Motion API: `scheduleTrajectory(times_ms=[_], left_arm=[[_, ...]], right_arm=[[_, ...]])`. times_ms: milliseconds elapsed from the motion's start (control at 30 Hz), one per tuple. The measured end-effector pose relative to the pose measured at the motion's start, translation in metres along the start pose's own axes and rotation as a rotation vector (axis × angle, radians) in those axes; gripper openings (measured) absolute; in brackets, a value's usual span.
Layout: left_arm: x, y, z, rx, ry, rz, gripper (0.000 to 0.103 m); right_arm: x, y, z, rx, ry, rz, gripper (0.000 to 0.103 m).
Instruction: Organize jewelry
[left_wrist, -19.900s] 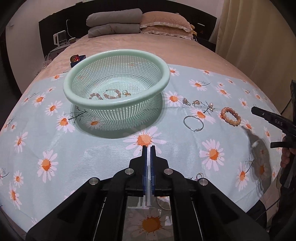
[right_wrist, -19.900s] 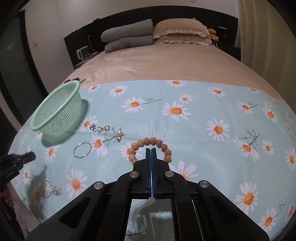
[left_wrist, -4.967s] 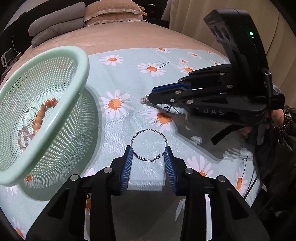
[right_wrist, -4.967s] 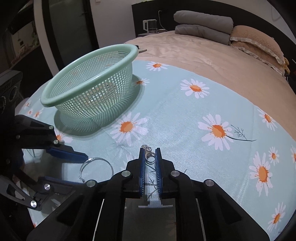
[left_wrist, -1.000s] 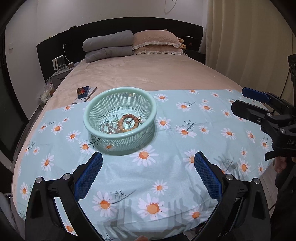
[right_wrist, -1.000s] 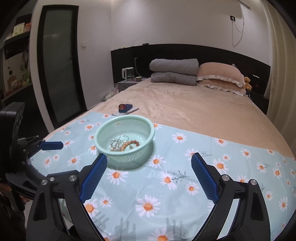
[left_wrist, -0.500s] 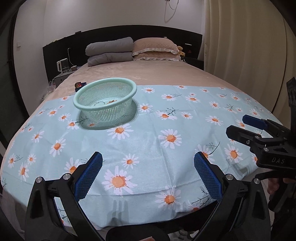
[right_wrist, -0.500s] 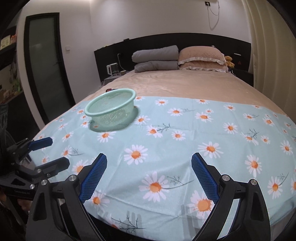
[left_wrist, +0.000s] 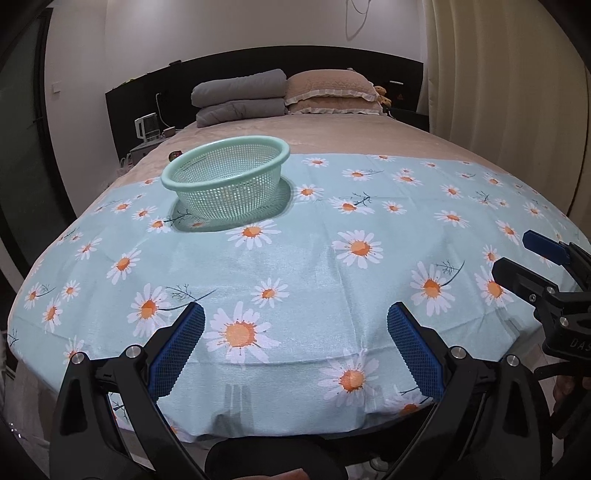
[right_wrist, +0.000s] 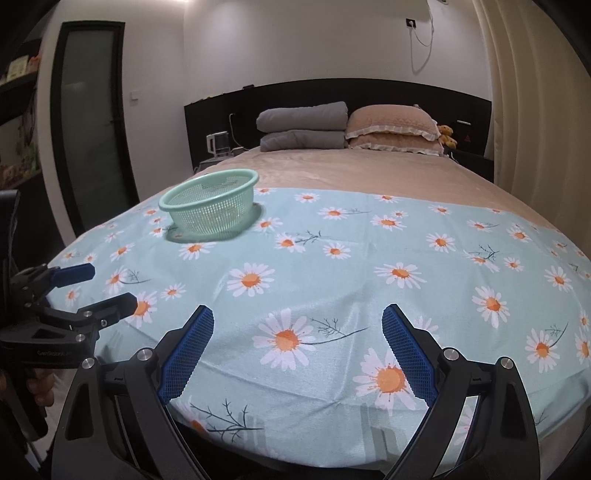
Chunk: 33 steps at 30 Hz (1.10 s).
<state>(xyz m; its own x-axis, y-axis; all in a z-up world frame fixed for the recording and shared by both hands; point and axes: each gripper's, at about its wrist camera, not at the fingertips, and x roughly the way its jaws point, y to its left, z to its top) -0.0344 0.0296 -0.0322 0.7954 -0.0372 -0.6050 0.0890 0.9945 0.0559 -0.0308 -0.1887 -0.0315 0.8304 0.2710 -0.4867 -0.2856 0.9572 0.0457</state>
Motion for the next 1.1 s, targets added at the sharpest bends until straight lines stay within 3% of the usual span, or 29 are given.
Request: scheduleTrajectory(times_ms=[133,300,1100], left_arm=[[0.004,-0.005,-0.006,0.02,-0.007,0.027,0.097],[0.011,-0.002,-0.013,-0.008,0.012,0.002,0.097],[0.014,-0.005,-0.031,0.018,-0.037,-0.019,0.097]], right_arm=[[0.001,-0.004,-0.009,-0.012,-0.008,-0.032,0.088],[0.004,-0.01,-0.019,-0.008,-0.004,-0.052,0.088],[0.014,-0.009,-0.023,-0.012,0.029,-0.052,0.088]])
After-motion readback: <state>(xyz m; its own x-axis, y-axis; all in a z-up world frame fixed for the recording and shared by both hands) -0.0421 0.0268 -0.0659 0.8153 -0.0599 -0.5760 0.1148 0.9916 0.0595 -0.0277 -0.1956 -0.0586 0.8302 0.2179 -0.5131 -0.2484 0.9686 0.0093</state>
